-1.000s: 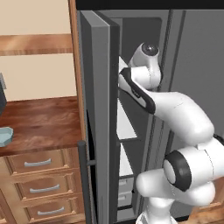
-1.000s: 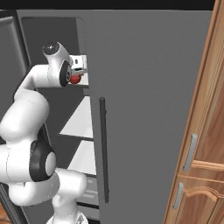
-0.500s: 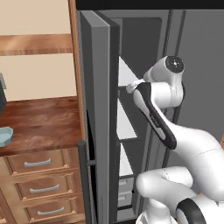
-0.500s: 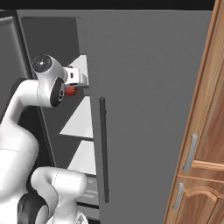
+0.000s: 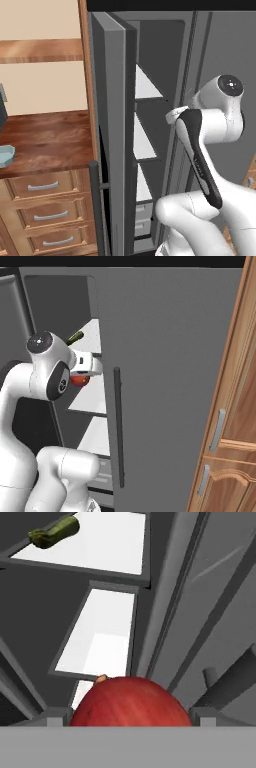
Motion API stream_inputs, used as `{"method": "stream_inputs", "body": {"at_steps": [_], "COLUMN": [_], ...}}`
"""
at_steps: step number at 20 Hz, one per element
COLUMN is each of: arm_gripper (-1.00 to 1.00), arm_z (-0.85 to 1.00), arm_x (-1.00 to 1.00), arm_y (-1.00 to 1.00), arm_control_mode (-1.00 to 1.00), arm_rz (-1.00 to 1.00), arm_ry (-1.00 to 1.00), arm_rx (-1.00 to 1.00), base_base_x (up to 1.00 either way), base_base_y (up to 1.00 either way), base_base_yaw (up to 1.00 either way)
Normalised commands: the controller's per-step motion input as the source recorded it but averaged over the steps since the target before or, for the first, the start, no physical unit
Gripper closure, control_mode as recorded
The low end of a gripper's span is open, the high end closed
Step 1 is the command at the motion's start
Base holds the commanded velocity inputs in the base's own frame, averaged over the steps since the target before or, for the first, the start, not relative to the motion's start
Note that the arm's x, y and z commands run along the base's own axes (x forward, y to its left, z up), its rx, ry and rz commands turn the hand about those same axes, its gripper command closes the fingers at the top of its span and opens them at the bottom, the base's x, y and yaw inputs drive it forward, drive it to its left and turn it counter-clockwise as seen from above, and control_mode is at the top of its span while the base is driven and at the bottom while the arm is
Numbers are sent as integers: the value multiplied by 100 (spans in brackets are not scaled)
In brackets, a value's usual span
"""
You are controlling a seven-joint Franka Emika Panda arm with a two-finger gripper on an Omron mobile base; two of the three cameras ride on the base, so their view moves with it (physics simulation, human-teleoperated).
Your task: Take the onion and squash out of the freezer and place them in the tupperware container on the counter. Then put the tupperware containing the vegetables back in the freezer.
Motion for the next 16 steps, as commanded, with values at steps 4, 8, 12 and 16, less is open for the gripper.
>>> {"method": "stream_inputs", "body": {"at_steps": [4, 8, 12, 16], "arm_gripper": [100, 100, 100, 100], "arm_z": [0, 0, 0, 0], "arm_x": [-66, -26, 0, 0], "arm_y": [-43, -6, 0, 0], "arm_control_mode": [-100, 100, 100, 100], "arm_rz": [-9, -5, 0, 0], "arm_ry": [17, 7, 0, 0], "arm_rx": [0, 0, 0, 0], "base_base_x": [0, -48, -99, -18], "base_base_y": [0, -2, -15, -50], "base_base_yaw": [0, -4, -4, 42]}}
